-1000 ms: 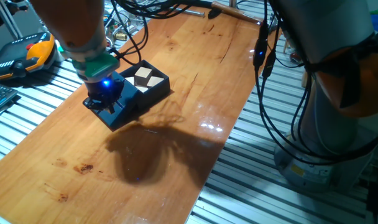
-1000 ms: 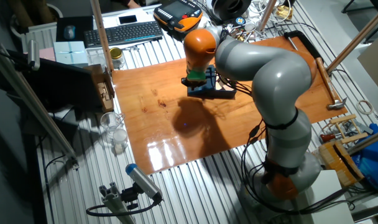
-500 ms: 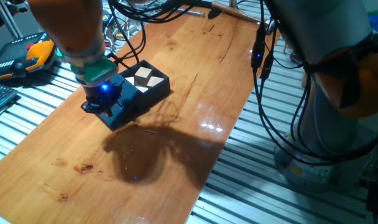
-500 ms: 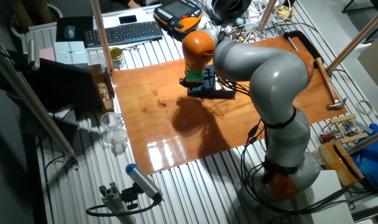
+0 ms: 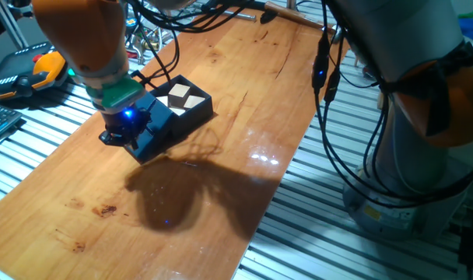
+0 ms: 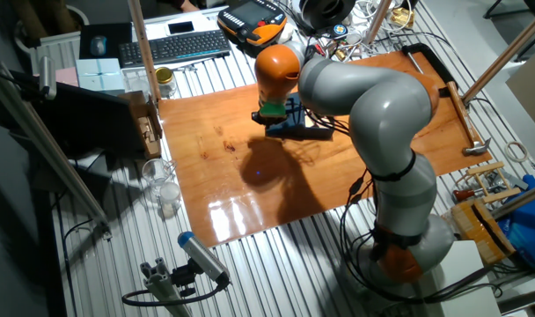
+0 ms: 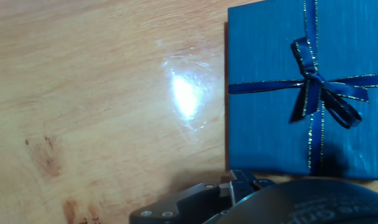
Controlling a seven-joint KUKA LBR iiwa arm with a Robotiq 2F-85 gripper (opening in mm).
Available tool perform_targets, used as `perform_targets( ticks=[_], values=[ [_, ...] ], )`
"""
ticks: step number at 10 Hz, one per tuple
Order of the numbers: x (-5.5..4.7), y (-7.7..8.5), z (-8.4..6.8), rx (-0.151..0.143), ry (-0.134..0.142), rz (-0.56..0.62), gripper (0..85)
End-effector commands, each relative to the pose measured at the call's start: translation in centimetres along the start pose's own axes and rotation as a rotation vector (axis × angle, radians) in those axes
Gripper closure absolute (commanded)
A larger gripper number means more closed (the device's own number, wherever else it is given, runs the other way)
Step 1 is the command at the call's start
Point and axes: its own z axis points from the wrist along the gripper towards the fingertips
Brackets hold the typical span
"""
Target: Slide the outer casing onto the gift box
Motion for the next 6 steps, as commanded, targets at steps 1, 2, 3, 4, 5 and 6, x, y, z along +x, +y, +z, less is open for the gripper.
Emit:
perform_targets(
  ticks=[1, 2, 3, 4, 5, 6],
  values=[
    [0.0, 0.1, 0.2, 0.0, 0.0, -0.002, 85.0],
    [0.0, 0.3, 0.3, 0.0, -0.001, -0.005, 85.0],
    [0.1, 0.5, 0.5, 0.005, -0.005, -0.01, 85.0],
    [0.1, 0.8, 0.7, 0.009, -0.006, -0.009, 85.0],
    [0.1, 1.2, 0.8, 0.014, -0.008, -0.003, 85.0],
    [0.1, 1.4, 0.9, 0.015, -0.008, 0.0, 85.0]
  ],
)
